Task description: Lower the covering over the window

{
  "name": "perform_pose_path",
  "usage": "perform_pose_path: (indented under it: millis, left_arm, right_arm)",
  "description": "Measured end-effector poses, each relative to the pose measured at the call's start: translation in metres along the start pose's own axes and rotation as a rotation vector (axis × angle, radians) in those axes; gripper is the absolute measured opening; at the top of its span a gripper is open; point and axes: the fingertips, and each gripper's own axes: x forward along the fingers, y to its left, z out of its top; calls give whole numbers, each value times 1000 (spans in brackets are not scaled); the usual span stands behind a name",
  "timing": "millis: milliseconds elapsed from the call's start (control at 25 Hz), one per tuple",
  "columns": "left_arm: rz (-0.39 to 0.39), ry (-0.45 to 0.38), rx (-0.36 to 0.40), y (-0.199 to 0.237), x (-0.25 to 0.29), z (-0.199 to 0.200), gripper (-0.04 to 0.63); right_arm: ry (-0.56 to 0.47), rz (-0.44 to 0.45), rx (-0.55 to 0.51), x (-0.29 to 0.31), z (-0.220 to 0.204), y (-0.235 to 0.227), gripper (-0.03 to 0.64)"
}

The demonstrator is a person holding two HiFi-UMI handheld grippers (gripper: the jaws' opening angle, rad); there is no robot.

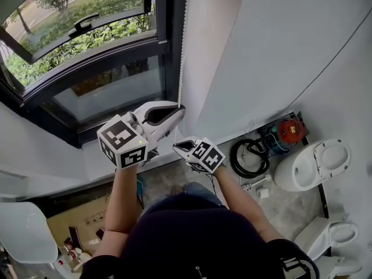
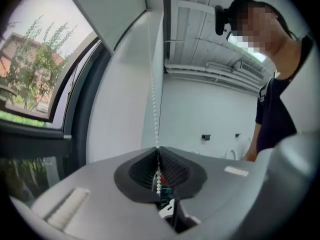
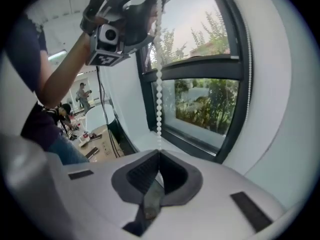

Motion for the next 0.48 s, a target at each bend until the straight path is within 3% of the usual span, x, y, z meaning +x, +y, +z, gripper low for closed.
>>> perform_pose_path:
  millis: [80,160,320,480]
  left_arm:
    - [-17,-44,-75,-1,-7,-9,18]
    - [-10,-58,-97,3,-12,-12,15]
    - [26,68,-85,11,-13,-50,15]
    - [-1,28,-180,2,-17,-66,14]
  right_arm:
    - [-2,21,3,5,-7,8,12]
    - [-18,31,29,7,-8,11,12]
    - [-9,54,37,11,-11,11,12]
    - [-14,59,43,9,-7,8,12]
